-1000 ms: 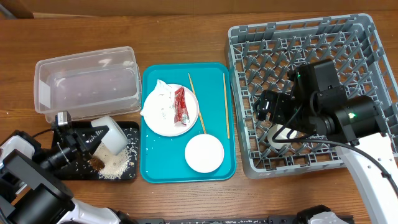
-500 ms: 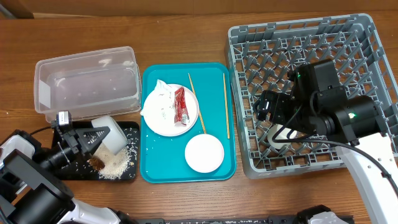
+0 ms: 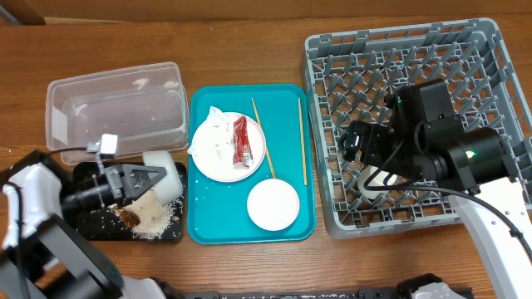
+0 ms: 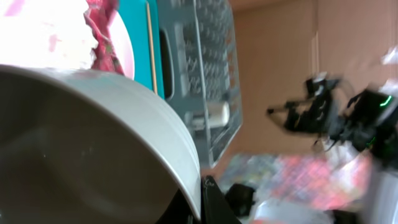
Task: Sort waste into correct bins and load items into the dishwasher
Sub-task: 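Tip the rice bowl over the black tray to dump the rice, then set the emptied bowl back on the teal tray with the left gripper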
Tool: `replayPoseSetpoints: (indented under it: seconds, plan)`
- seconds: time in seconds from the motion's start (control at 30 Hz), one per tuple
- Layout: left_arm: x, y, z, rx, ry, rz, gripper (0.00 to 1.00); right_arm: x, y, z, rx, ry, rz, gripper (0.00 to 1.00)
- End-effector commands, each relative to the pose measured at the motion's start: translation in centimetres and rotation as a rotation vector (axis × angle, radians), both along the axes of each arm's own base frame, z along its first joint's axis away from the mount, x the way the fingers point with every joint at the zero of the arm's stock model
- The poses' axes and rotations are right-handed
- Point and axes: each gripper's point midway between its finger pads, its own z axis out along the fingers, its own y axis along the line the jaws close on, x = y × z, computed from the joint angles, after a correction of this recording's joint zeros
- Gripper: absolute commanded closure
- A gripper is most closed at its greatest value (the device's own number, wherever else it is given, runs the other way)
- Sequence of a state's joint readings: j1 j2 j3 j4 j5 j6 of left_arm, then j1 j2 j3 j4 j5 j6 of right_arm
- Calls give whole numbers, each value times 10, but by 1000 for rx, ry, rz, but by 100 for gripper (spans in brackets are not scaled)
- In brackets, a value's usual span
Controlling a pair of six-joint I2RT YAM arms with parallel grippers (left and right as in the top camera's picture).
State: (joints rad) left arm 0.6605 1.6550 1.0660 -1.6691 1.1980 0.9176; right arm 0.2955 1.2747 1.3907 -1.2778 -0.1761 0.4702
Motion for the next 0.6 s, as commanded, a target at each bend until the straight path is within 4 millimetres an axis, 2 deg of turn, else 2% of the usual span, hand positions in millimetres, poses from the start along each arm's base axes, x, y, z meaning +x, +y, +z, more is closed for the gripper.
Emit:
replayPoseSetpoints:
  seconds: [0.0, 0.13, 0.23, 0.4, 0.57]
  plan:
    - [-6, -24, 19, 174, 40, -91, 96, 6, 3, 11, 9, -47, 8, 0]
    - [-14, -28, 5, 511, 240, -75, 96, 8, 3, 12, 12, -57, 8, 0]
    - [-21, -53, 11, 650, 226, -93, 96, 9, 3, 12, 13, -58, 8, 0]
    - [-29, -64, -1, 973, 296, 21, 96, 9, 4, 12, 13, -60, 9, 0]
    - [-32, -87, -11, 1133, 282, 49, 96, 9, 4, 12, 13, -59, 9, 0]
